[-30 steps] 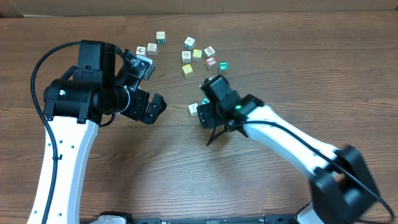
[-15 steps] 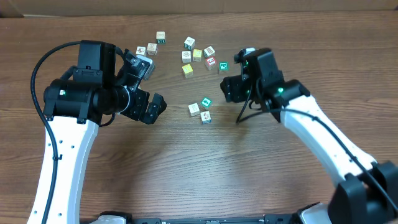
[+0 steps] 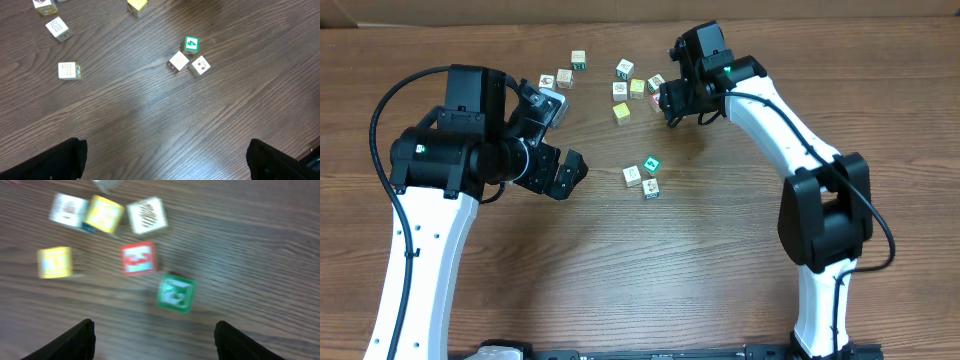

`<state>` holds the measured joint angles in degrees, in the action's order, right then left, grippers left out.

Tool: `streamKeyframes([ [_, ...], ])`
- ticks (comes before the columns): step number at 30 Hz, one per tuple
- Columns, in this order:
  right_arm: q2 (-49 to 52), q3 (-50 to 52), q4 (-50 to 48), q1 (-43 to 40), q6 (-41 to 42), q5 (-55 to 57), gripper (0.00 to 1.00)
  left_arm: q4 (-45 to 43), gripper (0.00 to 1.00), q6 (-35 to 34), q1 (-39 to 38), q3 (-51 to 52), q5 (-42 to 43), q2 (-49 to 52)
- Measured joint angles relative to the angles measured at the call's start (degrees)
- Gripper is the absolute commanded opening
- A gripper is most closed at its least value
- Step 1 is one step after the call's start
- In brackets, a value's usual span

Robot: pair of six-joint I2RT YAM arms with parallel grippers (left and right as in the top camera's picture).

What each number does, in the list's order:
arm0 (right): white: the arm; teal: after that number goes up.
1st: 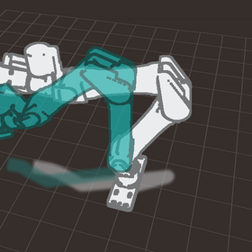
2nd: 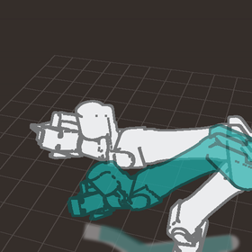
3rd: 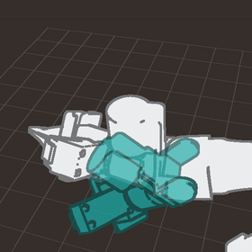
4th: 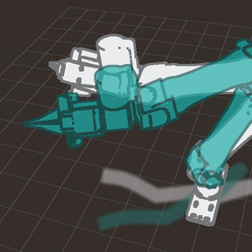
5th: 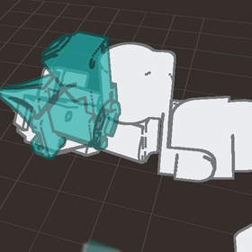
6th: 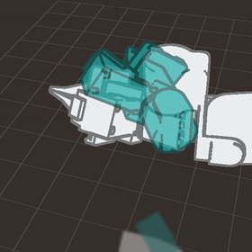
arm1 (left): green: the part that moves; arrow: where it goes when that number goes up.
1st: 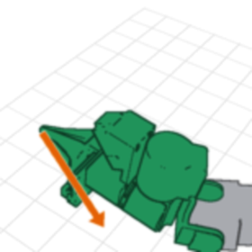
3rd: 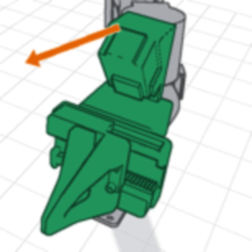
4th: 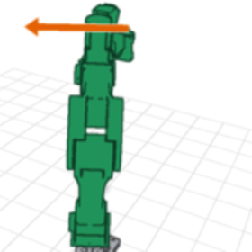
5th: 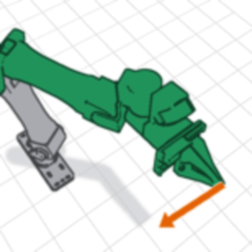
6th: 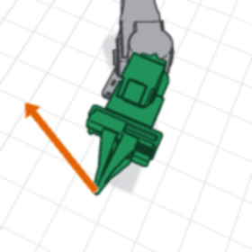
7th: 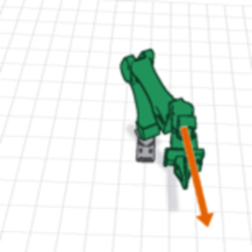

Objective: Form a circle
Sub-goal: 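Release the car block and lift the right gripper back, then lower the right gripper and grasp the green F block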

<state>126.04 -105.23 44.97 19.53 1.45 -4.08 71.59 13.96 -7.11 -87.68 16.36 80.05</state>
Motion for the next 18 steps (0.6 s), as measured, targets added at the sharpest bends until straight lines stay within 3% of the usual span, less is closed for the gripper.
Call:
streamKeyframes([
  [18, 4.87, -0.31, -5.03, -1.49, -4.57, 2.12, 0.73, 0.0, 0.99, 0.0, 0.0, 0.0, 0.0, 0.0],
])
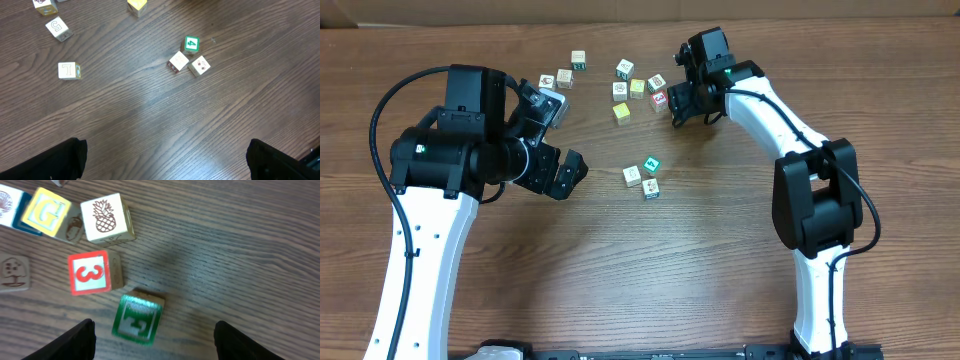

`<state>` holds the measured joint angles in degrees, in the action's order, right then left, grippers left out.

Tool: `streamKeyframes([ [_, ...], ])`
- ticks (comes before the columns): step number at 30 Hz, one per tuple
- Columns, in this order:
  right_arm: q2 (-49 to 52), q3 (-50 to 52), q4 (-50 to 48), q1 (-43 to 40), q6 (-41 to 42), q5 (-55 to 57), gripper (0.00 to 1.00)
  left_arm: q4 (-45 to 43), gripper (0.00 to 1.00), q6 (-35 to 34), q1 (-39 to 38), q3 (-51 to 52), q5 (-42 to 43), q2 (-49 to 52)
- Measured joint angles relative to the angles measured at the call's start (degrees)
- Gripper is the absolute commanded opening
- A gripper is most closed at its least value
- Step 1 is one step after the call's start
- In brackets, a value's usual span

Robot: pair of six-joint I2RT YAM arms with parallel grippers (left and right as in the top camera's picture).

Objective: Form a circle
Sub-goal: 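Lower the right gripper and grasp the green F block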

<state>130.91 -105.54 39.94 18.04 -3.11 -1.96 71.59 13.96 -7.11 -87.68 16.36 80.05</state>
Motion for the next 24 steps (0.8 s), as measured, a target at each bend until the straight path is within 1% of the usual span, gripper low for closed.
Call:
streamKeyframes([
  [5, 1.29, 0.0, -1.05, 0.02, -0.7, -0.22, 0.72, 0.0, 0.99, 0.0, 0.0, 0.0, 0.0, 0.0],
  [9, 1.4, 0.0, -1.81, 0.02, -1.05, -0.22, 0.69, 0.0, 0.99, 0.0, 0.0, 0.0, 0.0, 0.0],
  [16, 1.49, -0.02, -3.54, 0.02, -1.22, -0.44, 0.68, 0.0, 1.0, 0.0, 0.0, 0.0, 0.0, 0.0],
  [24, 3.76, -0.13, -3.93, 0.04, -1.22, -0.59, 0.68, -0.02, 0.99, 0.0, 0.0, 0.0, 0.0, 0.0],
])
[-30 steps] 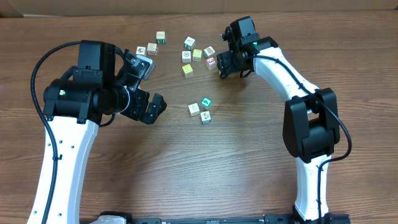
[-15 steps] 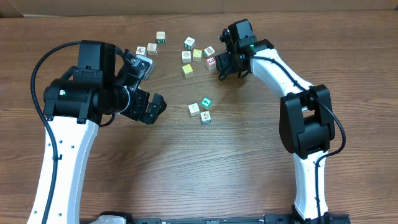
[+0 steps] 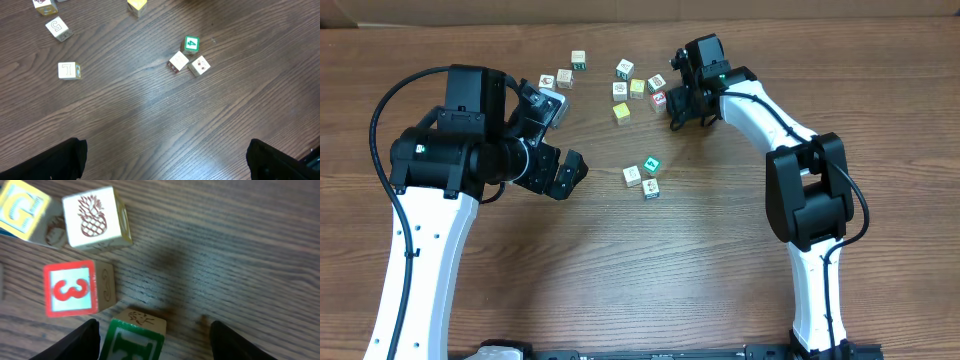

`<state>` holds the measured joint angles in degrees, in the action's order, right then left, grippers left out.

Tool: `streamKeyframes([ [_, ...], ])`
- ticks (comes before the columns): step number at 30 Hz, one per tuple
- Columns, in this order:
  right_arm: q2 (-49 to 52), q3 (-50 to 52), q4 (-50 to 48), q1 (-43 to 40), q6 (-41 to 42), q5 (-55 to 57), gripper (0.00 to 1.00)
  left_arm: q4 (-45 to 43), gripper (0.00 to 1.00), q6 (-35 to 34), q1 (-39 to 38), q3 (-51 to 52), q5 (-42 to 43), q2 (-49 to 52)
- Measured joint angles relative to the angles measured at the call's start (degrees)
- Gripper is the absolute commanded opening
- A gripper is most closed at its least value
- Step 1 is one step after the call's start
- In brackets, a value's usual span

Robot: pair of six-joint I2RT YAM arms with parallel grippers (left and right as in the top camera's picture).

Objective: Form a circle
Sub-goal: 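Lower the right gripper and grasp the green F block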

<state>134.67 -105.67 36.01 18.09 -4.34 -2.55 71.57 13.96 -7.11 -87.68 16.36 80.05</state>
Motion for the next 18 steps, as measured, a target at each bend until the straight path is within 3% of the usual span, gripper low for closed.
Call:
streamKeyframes([
  [11, 0.87, 0.0, -0.48, 0.02, -0.26, -0.07, 0.38, 0.0, 1.0, 0.0, 0.0, 0.0, 0.0, 0.0],
  [18, 0.87, -0.61, 3.3, 0.0, -0.17, -0.04, 0.27, 0.02, 1.0, 0.0, 0.0, 0.0, 0.0, 0.0],
])
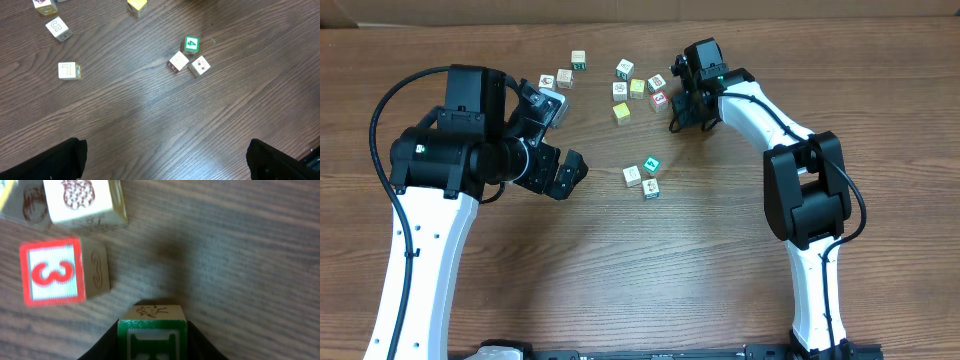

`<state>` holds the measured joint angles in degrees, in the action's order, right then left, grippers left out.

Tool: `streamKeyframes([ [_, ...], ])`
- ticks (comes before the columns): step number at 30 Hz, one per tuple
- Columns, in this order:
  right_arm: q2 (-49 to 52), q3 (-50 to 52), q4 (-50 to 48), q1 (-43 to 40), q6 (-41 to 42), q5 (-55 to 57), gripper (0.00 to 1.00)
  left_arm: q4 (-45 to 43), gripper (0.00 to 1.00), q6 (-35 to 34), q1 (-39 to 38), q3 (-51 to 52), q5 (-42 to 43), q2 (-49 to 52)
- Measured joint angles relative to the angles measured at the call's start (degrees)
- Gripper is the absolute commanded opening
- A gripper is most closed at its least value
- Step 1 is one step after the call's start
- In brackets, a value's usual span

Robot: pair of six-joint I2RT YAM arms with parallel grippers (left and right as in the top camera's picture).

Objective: Form a circle
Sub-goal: 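Lower the right gripper and grasp the green F block, then carry the green F block down toward the small block cluster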

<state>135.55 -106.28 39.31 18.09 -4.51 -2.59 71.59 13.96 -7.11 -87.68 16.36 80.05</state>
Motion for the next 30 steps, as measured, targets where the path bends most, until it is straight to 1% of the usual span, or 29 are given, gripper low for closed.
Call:
streamKeyframes([
  [3, 0.0, -1.88, 5.01, 0.0, 0.07, -0.04, 0.23, 0.0, 1.0, 0.0, 0.0, 0.0, 0.0, 0.0],
  [7, 0.07, -7.19, 14.14, 0.0, 0.87, -0.31, 0.17, -0.02, 0.99, 0.0, 0.0, 0.0, 0.0, 0.0],
  [11, 0.02, -14.49, 23.21, 0.0, 1.31, -2.12, 0.17, -0.02, 1.0, 0.0, 0.0, 0.0, 0.0, 0.0],
  [15, -1.7, -18.29, 30.16, 0.13, 1.36, -3.13, 0.15, -0.02, 1.0, 0.0, 0.0, 0.0, 0.0, 0.0],
  [19, -7.02, -18.45, 36.3, 0.52, 1.6, -3.23, 0.11, -0.02, 1.0, 0.0, 0.0, 0.0, 0.0, 0.0],
  [25, -17.62, -18.78, 44.78, 1.81, 3.93, -3.48, 0.04, 0.0, 0.99, 0.0, 0.0, 0.0, 0.0, 0.0],
  [30, -22.86, -19.41, 50.8, 3.58, 5.31, -3.32, 0.04, 0.0, 1.0, 0.0, 0.0, 0.0, 0.0, 0.0],
])
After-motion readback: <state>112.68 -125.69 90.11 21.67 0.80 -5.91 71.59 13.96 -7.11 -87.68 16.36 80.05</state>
